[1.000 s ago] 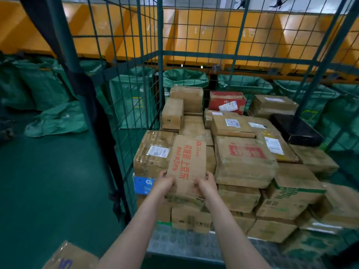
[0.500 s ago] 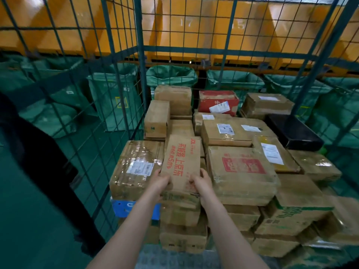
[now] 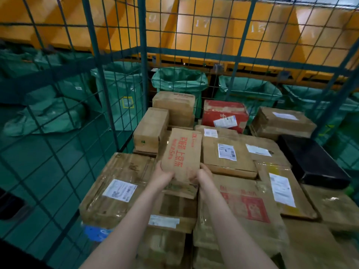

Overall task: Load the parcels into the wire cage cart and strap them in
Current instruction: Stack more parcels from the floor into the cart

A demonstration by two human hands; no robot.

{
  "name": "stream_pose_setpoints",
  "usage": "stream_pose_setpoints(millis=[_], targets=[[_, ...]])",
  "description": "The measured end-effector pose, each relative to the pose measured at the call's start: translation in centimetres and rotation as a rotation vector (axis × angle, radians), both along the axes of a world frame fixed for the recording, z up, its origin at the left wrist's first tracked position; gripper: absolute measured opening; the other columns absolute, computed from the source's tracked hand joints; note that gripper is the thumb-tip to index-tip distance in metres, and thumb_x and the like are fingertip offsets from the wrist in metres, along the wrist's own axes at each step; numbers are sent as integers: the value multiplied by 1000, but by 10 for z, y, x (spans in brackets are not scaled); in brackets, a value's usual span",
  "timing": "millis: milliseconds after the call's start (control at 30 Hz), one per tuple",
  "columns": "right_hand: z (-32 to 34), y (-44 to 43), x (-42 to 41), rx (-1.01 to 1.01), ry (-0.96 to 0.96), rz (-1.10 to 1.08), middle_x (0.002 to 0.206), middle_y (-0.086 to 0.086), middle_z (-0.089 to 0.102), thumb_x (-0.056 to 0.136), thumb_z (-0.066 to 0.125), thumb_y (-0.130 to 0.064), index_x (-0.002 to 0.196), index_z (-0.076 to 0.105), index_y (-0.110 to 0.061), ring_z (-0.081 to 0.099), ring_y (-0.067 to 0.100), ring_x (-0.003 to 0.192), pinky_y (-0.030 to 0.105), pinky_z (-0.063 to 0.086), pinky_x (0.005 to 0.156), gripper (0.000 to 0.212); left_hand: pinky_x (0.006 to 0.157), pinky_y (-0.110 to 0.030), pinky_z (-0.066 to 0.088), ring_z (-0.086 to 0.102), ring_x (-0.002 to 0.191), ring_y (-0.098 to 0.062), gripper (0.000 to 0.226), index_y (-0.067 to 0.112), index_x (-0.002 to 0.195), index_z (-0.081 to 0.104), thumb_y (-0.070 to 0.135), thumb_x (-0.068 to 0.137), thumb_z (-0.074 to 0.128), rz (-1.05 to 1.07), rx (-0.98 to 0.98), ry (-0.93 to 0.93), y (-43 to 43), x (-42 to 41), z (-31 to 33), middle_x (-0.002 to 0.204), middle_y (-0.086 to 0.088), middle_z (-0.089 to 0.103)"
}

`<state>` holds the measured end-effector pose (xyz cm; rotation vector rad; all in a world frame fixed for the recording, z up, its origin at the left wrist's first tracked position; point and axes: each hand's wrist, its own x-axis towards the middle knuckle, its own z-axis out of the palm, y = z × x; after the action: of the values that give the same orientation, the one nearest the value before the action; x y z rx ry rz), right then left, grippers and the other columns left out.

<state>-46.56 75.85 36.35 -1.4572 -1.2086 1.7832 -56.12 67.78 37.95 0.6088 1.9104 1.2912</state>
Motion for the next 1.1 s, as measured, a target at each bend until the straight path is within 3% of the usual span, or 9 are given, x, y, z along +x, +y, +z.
stream_pose_setpoints(millis=[133, 233, 400, 500, 667, 767, 867, 1000, 1100], targets=[[-2, 26, -18, -4, 33, -13, 126, 13, 60, 96, 43, -2, 140, 41, -10, 59, 23, 97, 20, 49, 59, 45, 98, -33, 41, 47, 125, -26, 52, 9, 139, 37, 6, 90, 54, 37, -29, 52, 33, -18, 4, 137, -11, 50], [-2, 51, -38, 6, 11, -6, 134, 12, 54, 95, 46, 2, 144, 34, -10, 53, 25, 115, 32, 48, 88, 52, 99, -37, 42, 47, 126, -27, 54, 9, 140, 35, 11, 91, 57, 39, -59, 76, 62, -38, 2, 137, -11, 48], [-10, 83, -75, 21, 12, 0, 141, 7, 48, 95, 47, -2, 149, 25, -16, 48, 23, 126, 40, 44, 103, 60, 83, -31, 45, 54, 115, -26, 50, 10, 133, 39, 18, 88, 62, 111, -111, 166, 92, -89, -5, 129, -9, 54], [-20, 88, -101, 26, -13, -51, 132, 4, 56, 95, 45, -8, 147, 34, -21, 54, 20, 118, 41, 49, 97, 54, 81, -29, 42, 52, 116, -26, 49, 10, 132, 38, 18, 89, 61, 72, -90, 189, 101, -119, -11, 128, -9, 53], [-18, 81, -128, 115, -58, -181, 125, -2, 61, 99, 36, -18, 140, 46, -27, 60, 11, 99, 21, 47, 64, 43, 93, -34, 45, 52, 119, -28, 53, 6, 134, 35, 17, 89, 60, 62, -94, 134, 107, -134, -24, 131, -13, 52], [-9, 82, -137, 148, -112, -234, 131, 0, 58, 97, 36, -16, 141, 45, -26, 56, 21, 115, 29, 48, 86, 46, 85, -28, 43, 52, 118, -29, 53, 2, 135, 36, 13, 89, 59, 118, -101, 75, 110, -136, -23, 131, -15, 52], [-3, 79, -147, 193, -113, -232, 127, -2, 60, 94, 36, -12, 139, 46, -27, 58, 21, 112, 25, 45, 79, 49, 80, -26, 40, 54, 113, -28, 46, 4, 131, 45, 16, 88, 58, 130, -102, 106, 112, -144, -14, 126, -12, 57], [11, 88, -159, 261, -81, -229, 126, -2, 60, 95, 38, -13, 136, 50, -26, 56, 21, 115, 25, 44, 84, 44, 85, -31, 48, 58, 105, -28, 40, 8, 125, 53, 22, 88, 58, 115, -128, 99, 111, -153, -8, 107, -5, 58], [12, 116, -159, 230, -44, -240, 134, 1, 54, 97, 40, -11, 143, 41, -21, 54, 21, 120, 23, 44, 78, 47, 84, -28, 46, 56, 109, -23, 46, 7, 130, 46, 16, 87, 60, 88, -30, 40, 121, -149, -12, 116, -4, 57]])
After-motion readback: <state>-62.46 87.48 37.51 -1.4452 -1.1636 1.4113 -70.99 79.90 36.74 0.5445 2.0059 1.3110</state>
